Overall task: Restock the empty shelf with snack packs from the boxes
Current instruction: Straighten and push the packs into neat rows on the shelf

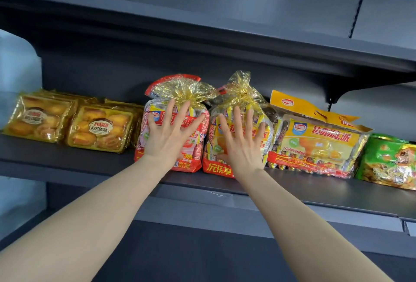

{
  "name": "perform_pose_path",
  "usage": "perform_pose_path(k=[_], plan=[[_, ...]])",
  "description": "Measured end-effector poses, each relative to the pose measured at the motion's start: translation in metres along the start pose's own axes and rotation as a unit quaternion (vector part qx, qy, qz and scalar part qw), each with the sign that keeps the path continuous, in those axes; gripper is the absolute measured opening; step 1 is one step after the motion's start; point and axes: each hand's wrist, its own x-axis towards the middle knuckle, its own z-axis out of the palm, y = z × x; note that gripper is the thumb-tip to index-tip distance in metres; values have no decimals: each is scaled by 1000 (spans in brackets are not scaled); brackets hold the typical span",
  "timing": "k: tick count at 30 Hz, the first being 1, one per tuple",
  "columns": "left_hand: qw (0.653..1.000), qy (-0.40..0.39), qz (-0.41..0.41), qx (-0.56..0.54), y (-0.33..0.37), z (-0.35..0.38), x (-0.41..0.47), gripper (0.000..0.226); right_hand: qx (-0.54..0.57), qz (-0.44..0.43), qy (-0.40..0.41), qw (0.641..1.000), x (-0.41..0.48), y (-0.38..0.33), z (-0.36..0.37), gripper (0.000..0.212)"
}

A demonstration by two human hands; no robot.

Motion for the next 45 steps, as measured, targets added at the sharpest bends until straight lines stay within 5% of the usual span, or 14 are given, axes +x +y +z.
perform_pose_path(k=[4, 12, 22, 32, 38, 45], plan=[[1000, 23, -16, -10, 1, -2, -10, 137, -1, -6, 12, 1000, -7, -1, -2, 117], [997, 40, 6, -63, -27, -10, -49, 83, 11, -81, 141, 987, -19, -30, -16, 61], [995, 49, -8, -90, -168, -1, -99, 60, 33, -141, 186, 972, 5, -192, -38, 39], [994, 17, 23, -109, -331, 64, -103, 51, -17, -142, 66, 988, 60, -328, -41, 56], [989, -20, 60, -132, -352, 95, -91, 60, -35, -79, -57, 995, 77, -345, -30, 79], [983, -63, 105, -136, -341, 108, -64, 82, -10, -64, -110, 992, 94, -347, -16, 77]])
